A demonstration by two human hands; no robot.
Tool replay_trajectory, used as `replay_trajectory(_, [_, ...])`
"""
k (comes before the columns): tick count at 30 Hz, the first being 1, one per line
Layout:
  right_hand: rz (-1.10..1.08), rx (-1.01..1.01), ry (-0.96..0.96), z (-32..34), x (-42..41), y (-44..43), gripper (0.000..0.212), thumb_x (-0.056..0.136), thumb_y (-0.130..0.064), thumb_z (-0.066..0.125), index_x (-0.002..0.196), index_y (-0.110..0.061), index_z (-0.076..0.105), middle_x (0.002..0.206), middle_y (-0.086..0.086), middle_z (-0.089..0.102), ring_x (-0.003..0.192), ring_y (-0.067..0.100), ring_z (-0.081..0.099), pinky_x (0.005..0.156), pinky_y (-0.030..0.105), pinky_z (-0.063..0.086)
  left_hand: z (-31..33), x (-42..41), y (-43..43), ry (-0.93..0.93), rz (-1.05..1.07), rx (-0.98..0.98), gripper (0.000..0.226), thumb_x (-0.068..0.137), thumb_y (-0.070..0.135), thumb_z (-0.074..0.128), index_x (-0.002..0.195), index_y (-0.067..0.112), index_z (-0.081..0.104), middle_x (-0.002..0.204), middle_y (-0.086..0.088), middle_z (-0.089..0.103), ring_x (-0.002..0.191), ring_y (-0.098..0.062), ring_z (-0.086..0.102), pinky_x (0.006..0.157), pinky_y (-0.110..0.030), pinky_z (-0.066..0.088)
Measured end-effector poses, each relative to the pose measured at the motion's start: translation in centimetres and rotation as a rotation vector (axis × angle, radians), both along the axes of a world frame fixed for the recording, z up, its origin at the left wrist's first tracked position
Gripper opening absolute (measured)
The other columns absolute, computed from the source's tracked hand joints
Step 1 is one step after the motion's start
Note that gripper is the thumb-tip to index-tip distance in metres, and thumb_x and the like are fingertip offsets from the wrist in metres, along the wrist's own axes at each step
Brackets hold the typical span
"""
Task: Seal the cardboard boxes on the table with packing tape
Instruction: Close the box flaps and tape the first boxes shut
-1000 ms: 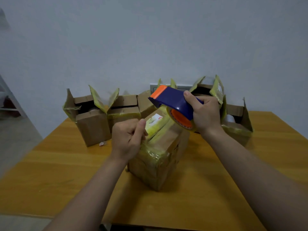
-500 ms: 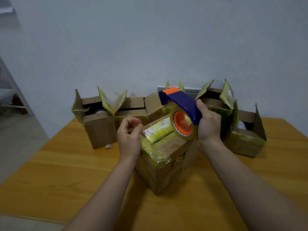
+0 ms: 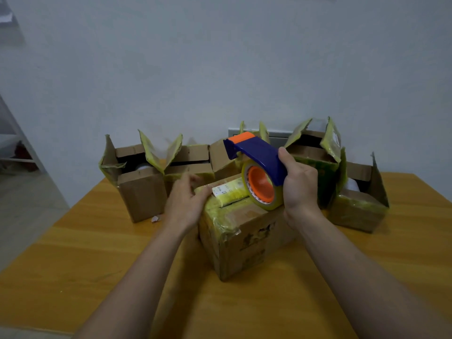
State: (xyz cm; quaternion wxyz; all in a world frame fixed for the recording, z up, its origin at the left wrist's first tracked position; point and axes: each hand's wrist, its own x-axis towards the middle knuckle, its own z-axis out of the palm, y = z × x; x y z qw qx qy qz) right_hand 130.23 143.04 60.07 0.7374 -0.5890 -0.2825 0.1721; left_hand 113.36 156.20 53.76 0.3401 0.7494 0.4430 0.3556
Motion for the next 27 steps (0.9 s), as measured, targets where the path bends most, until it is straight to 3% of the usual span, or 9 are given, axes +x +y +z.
replay_trajectory(2, [-0.020, -0.005, -0.007, -0.1, 0.2, 0.1, 0.039, 0.102, -0.042, 0.054, 0.079, -0.018, 0.073, 0.059, -0.013, 0.067, 0.060, -0.003, 0.063, 0.053, 0.011, 0.046, 1.2, -0.7, -0.6, 0.333, 0.176, 0.152, 0.058, 0.088, 0.071, 0.059, 0.126, 0.030, 0.046, 0.105, 0.008, 0.062, 0.091, -0.022, 0.065, 0.080, -0.044, 0.058])
replay_trajectory(5, [-0.056, -0.027, 0.021, -0.6, 0.3, 0.3, 0.040, 0.101, -0.046, 0.053, 0.082, -0.019, 0.074, 0.064, -0.011, 0.069, 0.065, 0.001, 0.065, 0.059, 0.017, 0.046, 1.7, -0.1, -1.9, 0.476, 0.167, 0.230, 0.052, 0.098, 0.069, 0.044, 0.131, 0.029, 0.043, 0.102, 0.001, 0.068, 0.092, -0.030, 0.067, 0.078, -0.046, 0.058])
replay_trajectory(8, [-0.050, -0.027, 0.037, -0.6, 0.2, 0.4, 0.042, 0.102, -0.044, 0.053, 0.096, -0.009, 0.075, 0.070, -0.007, 0.068, 0.068, 0.005, 0.063, 0.053, 0.012, 0.045, 1.1, 0.9, -2.0, 0.289, 0.076, 0.177, 0.030, 0.106, 0.046, 0.048, 0.131, 0.029, 0.048, 0.104, -0.003, 0.070, 0.093, -0.029, 0.065, 0.076, -0.044, 0.055])
replay_trajectory(10, [-0.044, -0.045, 0.039, -0.4, 0.3, 0.3, 0.044, 0.102, -0.043, 0.053, 0.100, -0.005, 0.074, 0.072, -0.004, 0.066, 0.066, 0.004, 0.061, 0.047, 0.008, 0.042, 1.3, 1.0, -1.4, 0.189, -0.001, 0.097, 0.026, 0.106, 0.042, 0.050, 0.130, 0.032, 0.050, 0.105, -0.002, 0.070, 0.096, -0.028, 0.065, 0.076, -0.043, 0.054])
replay_trajectory(14, [-0.065, -0.069, 0.031, -0.6, 0.3, 0.1, 0.050, 0.102, -0.048, 0.050, 0.100, -0.004, 0.073, 0.074, -0.002, 0.067, 0.062, 0.001, 0.061, 0.047, 0.007, 0.041, 1.9, 0.8, -2.2, 0.360, 0.018, 0.150, 0.042, 0.103, 0.055, 0.047, 0.141, 0.036, 0.047, 0.131, -0.005, 0.061, 0.121, -0.031, 0.056, 0.097, -0.049, 0.052])
replay_trajectory(16, [-0.080, -0.075, 0.025, -0.7, 0.2, 0.2, 0.051, 0.101, -0.051, 0.049, 0.101, -0.006, 0.074, 0.079, 0.000, 0.070, 0.069, 0.006, 0.064, 0.049, 0.009, 0.044, 1.6, 1.1, -4.3, 0.293, -0.030, 0.116, 0.054, 0.099, 0.065, 0.047, 0.147, 0.040, 0.045, 0.153, -0.007, 0.038, 0.143, -0.031, 0.035, 0.113, -0.051, 0.040])
replay_trajectory(18, [-0.092, -0.080, 0.022, -0.8, 0.1, 0.3, 0.050, 0.101, -0.052, 0.049, 0.100, -0.009, 0.075, 0.083, 0.002, 0.073, 0.074, 0.011, 0.067, 0.053, 0.013, 0.046, 0.3, 1.3, -5.9, 0.150, -0.094, 0.116, 0.059, 0.092, 0.072, 0.053, 0.144, 0.043, 0.050, 0.165, 0.000, 0.020, 0.153, -0.023, 0.017, 0.118, -0.050, 0.030])
replay_trajectory(22, [-0.094, -0.065, 0.013, -0.8, -0.2, 0.4, 0.048, 0.101, -0.051, 0.050, 0.102, -0.008, 0.073, 0.087, 0.005, 0.073, 0.078, 0.014, 0.068, 0.049, 0.009, 0.044, -1.8, 1.5, -6.2, -0.066, -0.086, 0.196, 0.057, 0.079, 0.076, 0.056, 0.125, 0.044, 0.062, 0.162, 0.005, 0.024, 0.152, -0.017, 0.019, 0.109, -0.038, 0.027])
replay_trajectory(27, [-0.084, -0.054, 0.017, -0.9, 0.1, 0.1, 0.046, 0.101, -0.050, 0.050, 0.099, -0.010, 0.073, 0.083, 0.002, 0.073, 0.078, 0.013, 0.068, 0.050, 0.010, 0.046, -2.7, 0.0, -4.3, -0.076, -0.249, 0.227, 0.073, 0.066, 0.089, 0.064, 0.126, 0.049, 0.053, 0.157, 0.016, 0.021, 0.151, -0.015, 0.023, 0.114, -0.041, 0.035])
